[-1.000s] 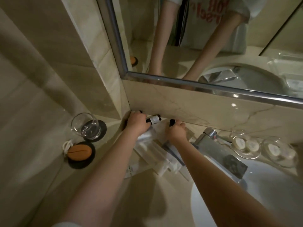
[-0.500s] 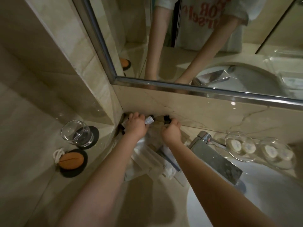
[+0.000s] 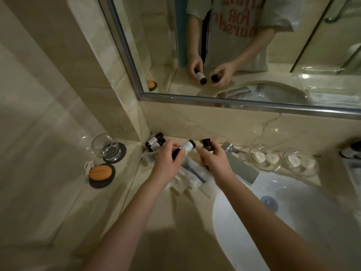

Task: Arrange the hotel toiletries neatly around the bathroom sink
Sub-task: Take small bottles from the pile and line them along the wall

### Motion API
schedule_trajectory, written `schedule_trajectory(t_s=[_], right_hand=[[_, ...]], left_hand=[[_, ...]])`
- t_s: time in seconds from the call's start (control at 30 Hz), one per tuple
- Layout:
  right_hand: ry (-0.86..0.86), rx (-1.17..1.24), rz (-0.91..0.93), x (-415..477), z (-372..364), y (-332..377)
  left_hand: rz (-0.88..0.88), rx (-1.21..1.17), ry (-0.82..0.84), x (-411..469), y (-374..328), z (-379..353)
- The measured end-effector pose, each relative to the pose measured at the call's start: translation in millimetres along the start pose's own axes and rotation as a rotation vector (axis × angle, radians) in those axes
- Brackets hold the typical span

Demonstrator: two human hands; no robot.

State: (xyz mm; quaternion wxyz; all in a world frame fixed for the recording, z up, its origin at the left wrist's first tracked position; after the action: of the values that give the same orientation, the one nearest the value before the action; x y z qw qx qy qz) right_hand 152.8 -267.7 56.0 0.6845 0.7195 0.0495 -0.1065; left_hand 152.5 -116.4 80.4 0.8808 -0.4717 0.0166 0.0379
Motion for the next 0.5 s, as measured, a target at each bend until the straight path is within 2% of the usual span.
schedule_trajectory(t_s=[0.13,0.2,0.27,0.37,0.5], right_hand=[[0.18,0.09,0.032,-32,29,11],[0.21,0.118,0.043,-46,45,13],[0.175,0.165,0.015,-61,63,14],[0.086,0.308,-0.112,-79,81,10],[-0.03,0.388,-0.271,-101,113,2]], left_hand=[[-0.052,-0.14,0.15,-42,-30,-14],[-0.048,-0.197,0.195,-55,-44,-23],[0.004,-0.296,0.194,-66,-55,-36],[0.109,-0.478,0.104,-79,-63,-53],[0.046,-0.441,0.072,-99,-84,-86]])
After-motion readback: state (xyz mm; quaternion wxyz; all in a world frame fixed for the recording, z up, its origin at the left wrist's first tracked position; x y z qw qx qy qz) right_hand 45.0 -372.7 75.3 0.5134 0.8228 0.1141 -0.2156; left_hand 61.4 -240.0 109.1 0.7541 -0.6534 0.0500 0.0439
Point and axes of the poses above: each hand's wrist, its own x-axis towards the middle knuckle, its own z-axis out of the back of the hand, y = z × x, the point moved 5 cm from there along x, towards the middle knuckle, and after that the axes turned 3 degrees about z, right-handed, at the moved point
